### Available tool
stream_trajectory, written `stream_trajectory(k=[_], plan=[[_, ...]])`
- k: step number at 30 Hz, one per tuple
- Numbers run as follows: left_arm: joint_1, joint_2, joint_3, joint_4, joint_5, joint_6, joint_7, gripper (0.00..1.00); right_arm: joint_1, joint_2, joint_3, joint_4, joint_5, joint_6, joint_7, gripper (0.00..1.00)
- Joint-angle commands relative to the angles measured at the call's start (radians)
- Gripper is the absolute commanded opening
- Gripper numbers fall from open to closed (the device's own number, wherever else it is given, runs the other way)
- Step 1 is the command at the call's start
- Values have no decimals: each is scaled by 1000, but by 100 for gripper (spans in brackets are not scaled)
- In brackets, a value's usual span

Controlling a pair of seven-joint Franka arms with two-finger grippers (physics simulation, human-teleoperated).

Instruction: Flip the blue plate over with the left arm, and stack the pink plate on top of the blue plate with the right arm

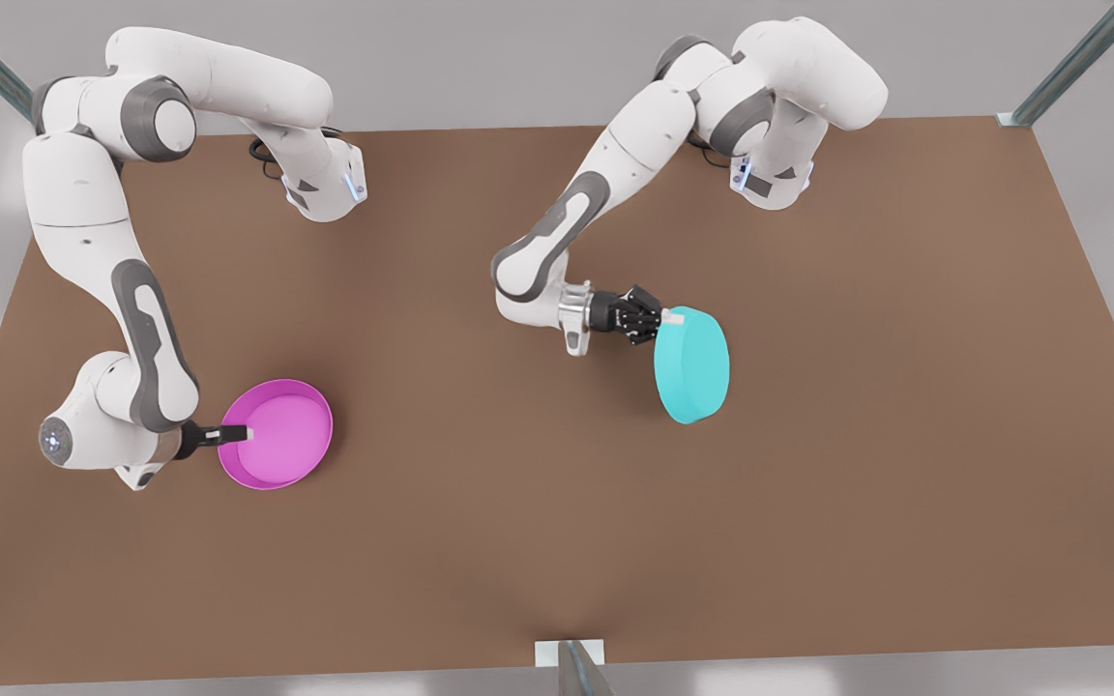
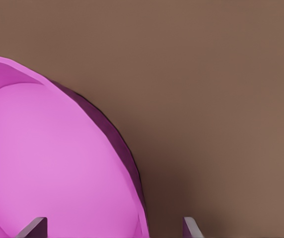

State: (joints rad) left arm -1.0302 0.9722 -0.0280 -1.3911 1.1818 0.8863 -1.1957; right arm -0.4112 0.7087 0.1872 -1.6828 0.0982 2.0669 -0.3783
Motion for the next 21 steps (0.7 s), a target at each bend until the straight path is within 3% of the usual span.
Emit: stream_trajectory(k=[1, 17, 18, 19, 20, 21], plan=[[-2, 3, 0, 1, 28, 2, -1, 21, 2, 0, 0, 0, 0, 1, -1, 100], [-65, 111, -1, 75, 65, -23, 1, 21, 5, 0, 0, 3, -2, 1, -1, 100], [-65, 111, -1, 73, 65, -23, 1, 21, 3, 0, 0, 3, -2, 1, -14, 79], [-65, 111, -1, 73, 64, -27, 1, 21, 3, 0, 0, 3, -2, 1, -25, 74], [-65, 111, -1, 73, 64, -27, 1, 21, 3, 2, -2, 2, -2, 1, -27, 77], [-65, 112, -1, 73, 64, -27, 1, 38, 3, 3, -2, 2, -2, 1, -27, 77]])
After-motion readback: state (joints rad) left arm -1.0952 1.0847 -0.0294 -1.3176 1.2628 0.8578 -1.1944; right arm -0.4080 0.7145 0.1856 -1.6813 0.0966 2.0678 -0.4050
